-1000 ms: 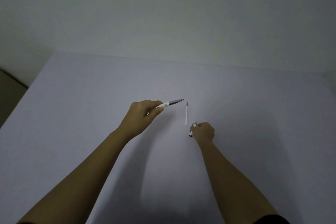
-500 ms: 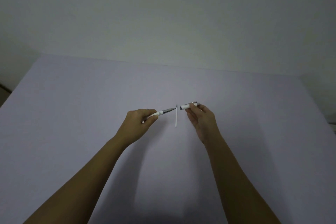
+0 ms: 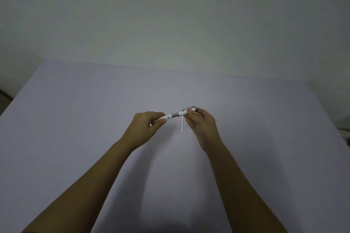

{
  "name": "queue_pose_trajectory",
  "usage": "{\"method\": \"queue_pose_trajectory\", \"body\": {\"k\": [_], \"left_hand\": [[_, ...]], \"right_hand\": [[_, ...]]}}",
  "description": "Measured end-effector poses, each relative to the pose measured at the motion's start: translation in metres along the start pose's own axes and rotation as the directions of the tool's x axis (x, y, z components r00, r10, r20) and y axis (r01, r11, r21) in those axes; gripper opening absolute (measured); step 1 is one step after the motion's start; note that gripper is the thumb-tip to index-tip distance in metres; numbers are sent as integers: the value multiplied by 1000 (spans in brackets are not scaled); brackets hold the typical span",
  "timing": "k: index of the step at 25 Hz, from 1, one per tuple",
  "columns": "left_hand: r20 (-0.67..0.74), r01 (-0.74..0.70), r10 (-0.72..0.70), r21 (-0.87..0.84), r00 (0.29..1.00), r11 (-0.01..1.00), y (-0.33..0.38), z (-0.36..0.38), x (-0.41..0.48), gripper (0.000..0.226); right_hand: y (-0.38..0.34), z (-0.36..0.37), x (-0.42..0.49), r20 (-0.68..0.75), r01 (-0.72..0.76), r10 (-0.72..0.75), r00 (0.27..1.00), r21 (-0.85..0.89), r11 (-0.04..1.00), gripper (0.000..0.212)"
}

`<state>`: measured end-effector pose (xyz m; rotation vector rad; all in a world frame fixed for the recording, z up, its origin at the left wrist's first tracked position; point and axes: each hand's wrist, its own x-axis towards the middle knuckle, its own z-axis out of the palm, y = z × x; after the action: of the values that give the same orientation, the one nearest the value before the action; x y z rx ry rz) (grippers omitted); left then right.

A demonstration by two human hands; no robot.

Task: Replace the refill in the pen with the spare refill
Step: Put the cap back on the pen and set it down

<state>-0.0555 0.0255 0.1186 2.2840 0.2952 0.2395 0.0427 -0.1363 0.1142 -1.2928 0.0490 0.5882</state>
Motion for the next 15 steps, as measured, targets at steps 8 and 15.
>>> {"method": "queue_pose_trajectory", "body": {"k": [8, 15], "left_hand": [[-69, 3, -3, -8, 998, 1000, 8, 2, -1, 21], [-105, -1, 1, 0, 994, 1000, 8, 0, -2, 22]], "right_hand": [[0, 13, -2, 47, 76, -72, 996, -87, 993, 14], [0, 19, -2, 55, 71, -64, 996, -126, 990, 16]]}}
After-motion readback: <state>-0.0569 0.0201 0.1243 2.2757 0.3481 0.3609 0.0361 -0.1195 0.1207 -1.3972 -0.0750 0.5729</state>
